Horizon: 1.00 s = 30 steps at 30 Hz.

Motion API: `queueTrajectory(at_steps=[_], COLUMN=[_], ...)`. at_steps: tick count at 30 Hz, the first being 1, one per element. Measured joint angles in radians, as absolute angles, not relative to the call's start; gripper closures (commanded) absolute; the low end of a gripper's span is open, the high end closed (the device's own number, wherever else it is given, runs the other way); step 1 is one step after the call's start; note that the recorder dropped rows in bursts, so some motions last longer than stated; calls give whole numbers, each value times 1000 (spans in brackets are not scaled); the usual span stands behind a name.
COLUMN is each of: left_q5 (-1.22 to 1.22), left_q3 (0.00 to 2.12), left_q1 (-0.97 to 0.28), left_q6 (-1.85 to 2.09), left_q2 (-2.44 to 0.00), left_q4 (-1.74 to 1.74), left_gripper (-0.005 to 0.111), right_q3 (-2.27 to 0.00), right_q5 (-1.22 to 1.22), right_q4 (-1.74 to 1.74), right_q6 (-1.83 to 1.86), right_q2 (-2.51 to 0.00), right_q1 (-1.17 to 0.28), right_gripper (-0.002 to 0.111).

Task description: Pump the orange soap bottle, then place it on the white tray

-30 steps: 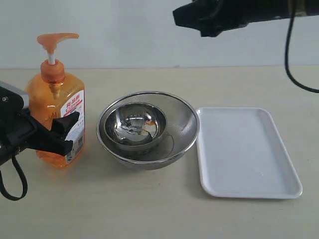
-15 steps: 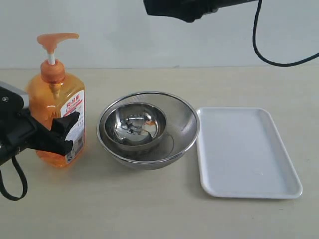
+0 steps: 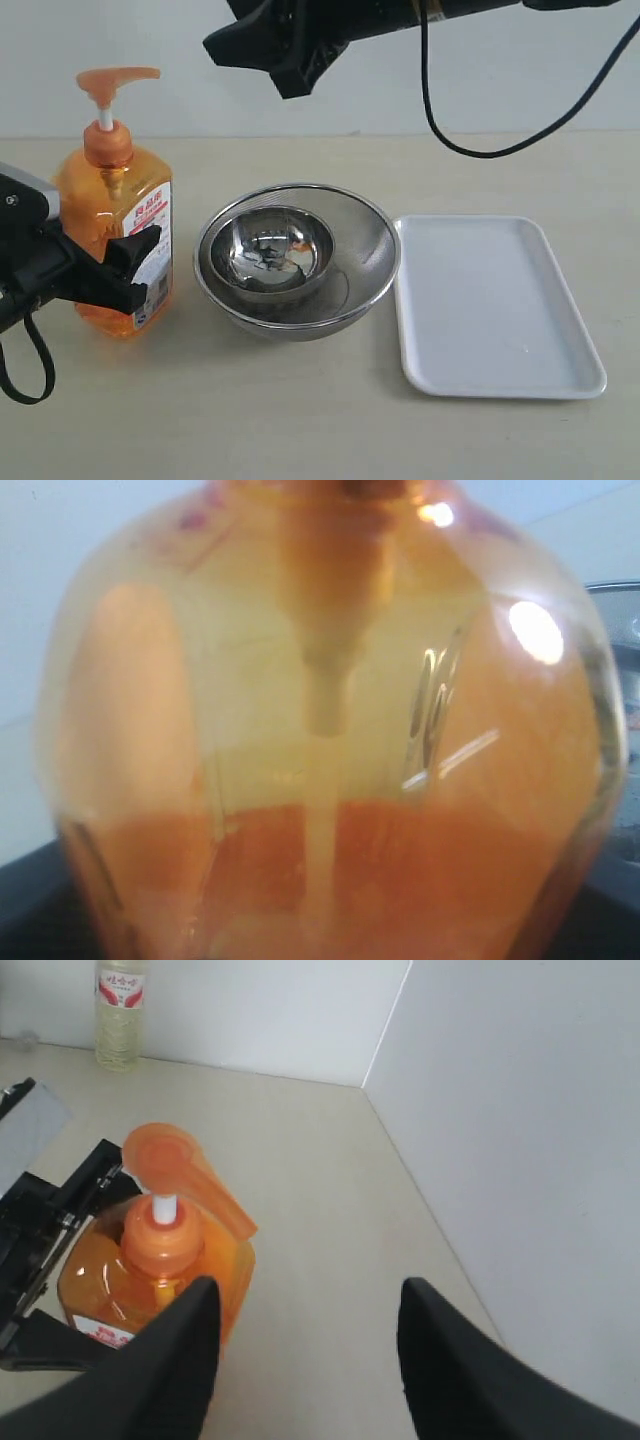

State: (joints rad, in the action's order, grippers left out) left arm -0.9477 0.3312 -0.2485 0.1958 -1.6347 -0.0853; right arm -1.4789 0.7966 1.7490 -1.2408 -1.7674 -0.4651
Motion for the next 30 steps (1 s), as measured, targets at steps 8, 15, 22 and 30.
queueTrajectory(at_steps=[8, 15, 22, 30], left_q5=[-948, -948, -948, -948], left_q3=[331, 331, 331, 331], left_q1=[-249, -249, -249, -249], left_q6=[196, 196, 196, 196], left_q2=[-1635, -1635, -1635, -1635], left_q4=[-85, -85, -85, -85], left_gripper=[95, 95, 95, 95], right_q3=[-1549, -1553, -1553, -1553], right_q5=[837, 865, 845, 775], right_q4=[1749, 1749, 1749, 1749], right_q6=[-1197, -1126, -1044, -997], right_q2=[-1862, -1871, -1901, -1901], right_q1=[-527, -541, -559, -588], right_gripper=[60, 59, 53, 53])
